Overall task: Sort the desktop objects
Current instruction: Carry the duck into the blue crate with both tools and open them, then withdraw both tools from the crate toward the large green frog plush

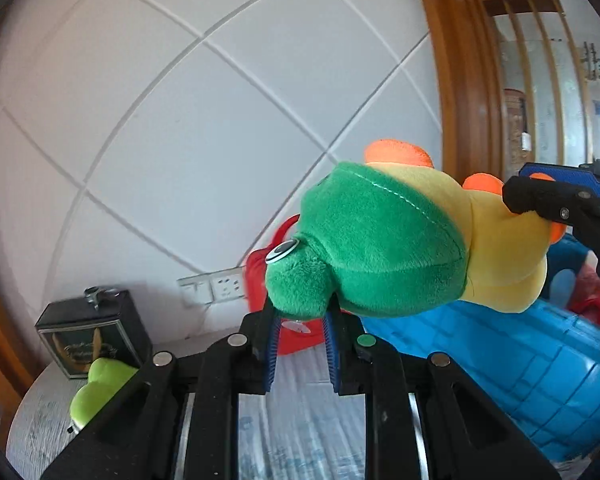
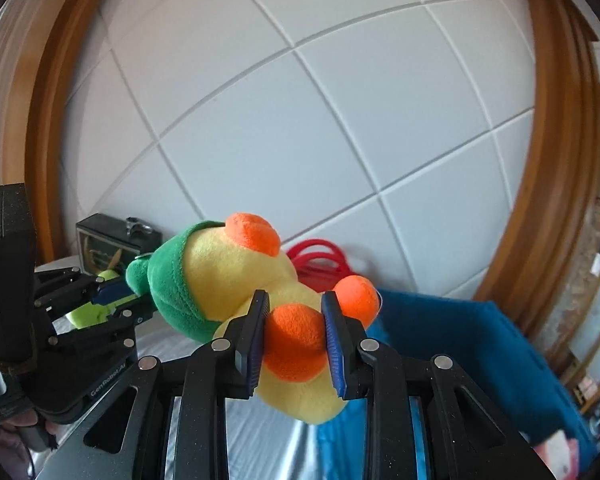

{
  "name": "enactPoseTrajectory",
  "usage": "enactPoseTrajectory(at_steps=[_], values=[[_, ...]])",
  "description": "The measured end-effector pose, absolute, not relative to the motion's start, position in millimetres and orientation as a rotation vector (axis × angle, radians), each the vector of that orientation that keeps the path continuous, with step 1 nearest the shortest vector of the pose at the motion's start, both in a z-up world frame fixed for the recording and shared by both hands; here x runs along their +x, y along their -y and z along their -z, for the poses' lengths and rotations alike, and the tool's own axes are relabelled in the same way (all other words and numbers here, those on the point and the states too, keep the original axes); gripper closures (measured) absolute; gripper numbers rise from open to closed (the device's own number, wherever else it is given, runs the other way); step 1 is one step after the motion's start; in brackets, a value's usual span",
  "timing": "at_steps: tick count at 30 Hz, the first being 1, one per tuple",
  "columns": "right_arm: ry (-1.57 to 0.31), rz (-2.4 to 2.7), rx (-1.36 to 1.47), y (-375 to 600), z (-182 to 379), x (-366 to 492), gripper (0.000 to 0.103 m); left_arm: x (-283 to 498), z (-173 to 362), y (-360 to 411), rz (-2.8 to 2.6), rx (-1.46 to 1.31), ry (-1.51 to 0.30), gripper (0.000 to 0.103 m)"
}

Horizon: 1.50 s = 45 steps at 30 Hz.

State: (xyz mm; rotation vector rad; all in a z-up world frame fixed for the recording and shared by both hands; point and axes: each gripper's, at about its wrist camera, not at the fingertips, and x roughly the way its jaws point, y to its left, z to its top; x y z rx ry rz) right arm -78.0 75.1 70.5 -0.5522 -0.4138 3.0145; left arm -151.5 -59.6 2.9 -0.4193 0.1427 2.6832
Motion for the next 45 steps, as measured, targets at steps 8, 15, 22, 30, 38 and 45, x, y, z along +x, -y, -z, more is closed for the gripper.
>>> enactPoseTrajectory(at_steps=[8, 15, 22, 30, 38, 45], values=[[0.302, -2.798, -0.587, -191, -87, -2, 0.083, -93, -29, -79, -2.440, -0.343, -0.209, 0.096], [0.131, -2.688, -0.723, -285, -57, 25, 0.083, -59, -11, -179, -2.323, -0.419, -0.346, 0.096], [0.074, -2.686, -0.775, -309, -35, 38, 0.082, -45, -2, -199, -2.356, -0.459, -0.396, 0.096], [0.055, -2.663, -0.755, -314, -29, 45, 0.039, -38, -8, -169, -2.461, -0.437, -0.326, 0.027], [0.081, -2.638, -0.666, -297, -39, 56, 0.000, -33, -19, -134, -2.528, -0.415, -0.261, 0.023], [0.133, -2.712, -0.588, -253, -54, 53, 0.000, -33, -25, -85, -2.628, -0.377, -0.207, 0.014]])
